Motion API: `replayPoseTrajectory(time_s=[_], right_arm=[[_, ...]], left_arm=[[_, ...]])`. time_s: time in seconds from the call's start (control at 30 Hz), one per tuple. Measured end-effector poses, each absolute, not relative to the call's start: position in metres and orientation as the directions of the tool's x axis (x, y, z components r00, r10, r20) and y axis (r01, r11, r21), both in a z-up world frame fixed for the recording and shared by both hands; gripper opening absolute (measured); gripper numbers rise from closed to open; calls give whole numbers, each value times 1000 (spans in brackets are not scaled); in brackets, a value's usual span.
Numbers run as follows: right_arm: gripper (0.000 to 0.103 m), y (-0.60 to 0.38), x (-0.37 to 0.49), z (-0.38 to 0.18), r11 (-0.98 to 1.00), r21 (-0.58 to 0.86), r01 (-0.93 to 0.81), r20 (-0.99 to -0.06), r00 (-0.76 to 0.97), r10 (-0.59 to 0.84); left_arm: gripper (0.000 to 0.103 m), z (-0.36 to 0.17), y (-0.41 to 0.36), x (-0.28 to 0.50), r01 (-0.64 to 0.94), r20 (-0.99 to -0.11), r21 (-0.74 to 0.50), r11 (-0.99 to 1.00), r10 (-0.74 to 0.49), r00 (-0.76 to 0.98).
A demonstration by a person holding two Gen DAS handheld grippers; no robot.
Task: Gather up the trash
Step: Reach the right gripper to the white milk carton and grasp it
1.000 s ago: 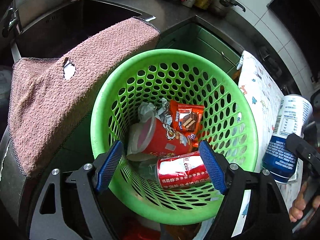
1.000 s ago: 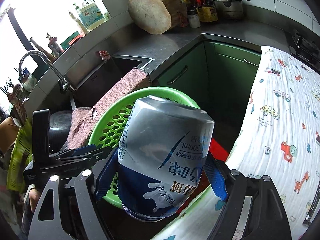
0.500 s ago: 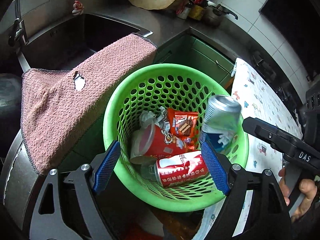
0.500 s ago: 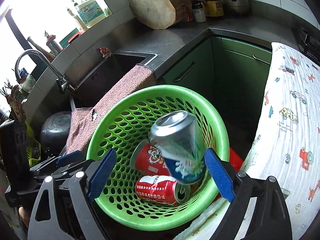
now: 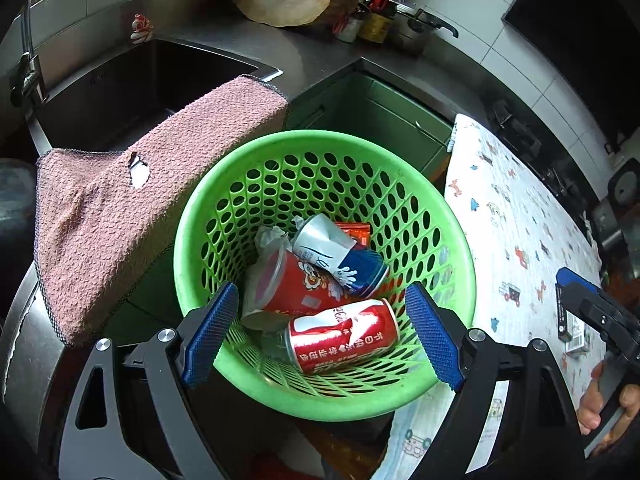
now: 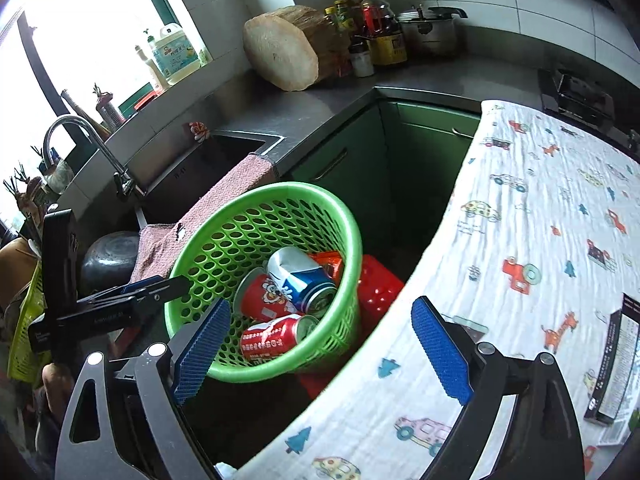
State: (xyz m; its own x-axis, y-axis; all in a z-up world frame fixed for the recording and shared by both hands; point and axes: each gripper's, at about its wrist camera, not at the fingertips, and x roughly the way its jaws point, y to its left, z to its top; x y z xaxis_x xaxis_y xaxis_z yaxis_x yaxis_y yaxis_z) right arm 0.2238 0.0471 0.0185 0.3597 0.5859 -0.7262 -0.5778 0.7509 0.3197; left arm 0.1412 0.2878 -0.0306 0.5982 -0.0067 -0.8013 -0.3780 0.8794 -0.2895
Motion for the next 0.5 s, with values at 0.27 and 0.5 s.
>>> replayPoseTrajectory(time_s=[0.27, 0.5], right_arm=[[89, -50, 206, 21, 867, 214, -451, -726, 520, 450], [89, -141, 221, 12, 963, 103, -249, -754, 612, 239]], left_arm=[[85, -27, 244, 158, -309, -794, -296, 904, -54, 605], [85, -22, 202, 174, -238, -787, -303, 923, -102, 609]])
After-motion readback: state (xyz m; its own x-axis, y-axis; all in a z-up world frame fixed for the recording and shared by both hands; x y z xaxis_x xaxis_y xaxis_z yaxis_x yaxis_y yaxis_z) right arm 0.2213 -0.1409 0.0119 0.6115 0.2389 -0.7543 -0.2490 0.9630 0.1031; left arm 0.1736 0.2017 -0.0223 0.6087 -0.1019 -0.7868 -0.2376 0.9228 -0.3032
